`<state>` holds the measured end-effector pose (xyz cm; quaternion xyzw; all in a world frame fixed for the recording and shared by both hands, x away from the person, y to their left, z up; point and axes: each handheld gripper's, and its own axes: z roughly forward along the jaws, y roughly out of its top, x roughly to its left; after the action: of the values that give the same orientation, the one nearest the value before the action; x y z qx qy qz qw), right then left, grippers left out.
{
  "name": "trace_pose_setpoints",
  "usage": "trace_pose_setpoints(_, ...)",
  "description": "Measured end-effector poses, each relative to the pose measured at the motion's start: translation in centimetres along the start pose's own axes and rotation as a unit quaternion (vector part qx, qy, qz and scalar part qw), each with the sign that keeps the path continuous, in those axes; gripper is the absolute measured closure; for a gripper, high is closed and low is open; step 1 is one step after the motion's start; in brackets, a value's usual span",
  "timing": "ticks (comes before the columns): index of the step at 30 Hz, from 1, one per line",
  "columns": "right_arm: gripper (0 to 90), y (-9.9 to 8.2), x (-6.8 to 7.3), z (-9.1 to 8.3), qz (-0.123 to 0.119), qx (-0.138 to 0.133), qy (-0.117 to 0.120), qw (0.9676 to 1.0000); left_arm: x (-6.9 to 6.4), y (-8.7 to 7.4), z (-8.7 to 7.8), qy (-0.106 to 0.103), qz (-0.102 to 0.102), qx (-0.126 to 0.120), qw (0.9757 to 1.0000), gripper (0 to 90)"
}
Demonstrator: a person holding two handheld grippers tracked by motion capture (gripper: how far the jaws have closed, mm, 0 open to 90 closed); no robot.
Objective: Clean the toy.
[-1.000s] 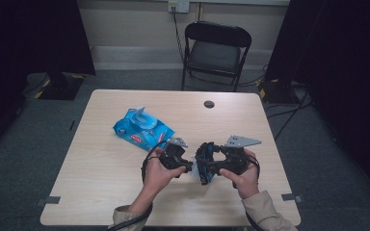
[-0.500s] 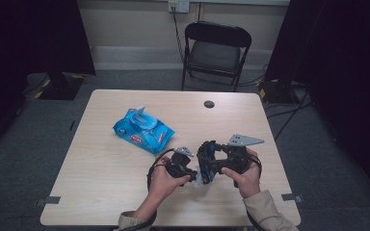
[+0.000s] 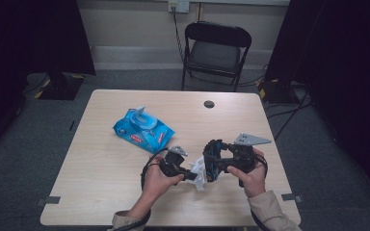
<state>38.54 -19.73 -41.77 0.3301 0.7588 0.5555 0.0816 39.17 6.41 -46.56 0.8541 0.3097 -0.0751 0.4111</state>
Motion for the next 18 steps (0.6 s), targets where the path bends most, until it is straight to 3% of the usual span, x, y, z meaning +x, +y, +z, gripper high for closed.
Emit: trace_pose_setpoints(18,25.4,-1.2,-2.6,-1.9,0.017,0.016,-0.043,0.9988,3.1,-2.7,-5.3,0.059,-0.018,0.005,0.9981,84.2)
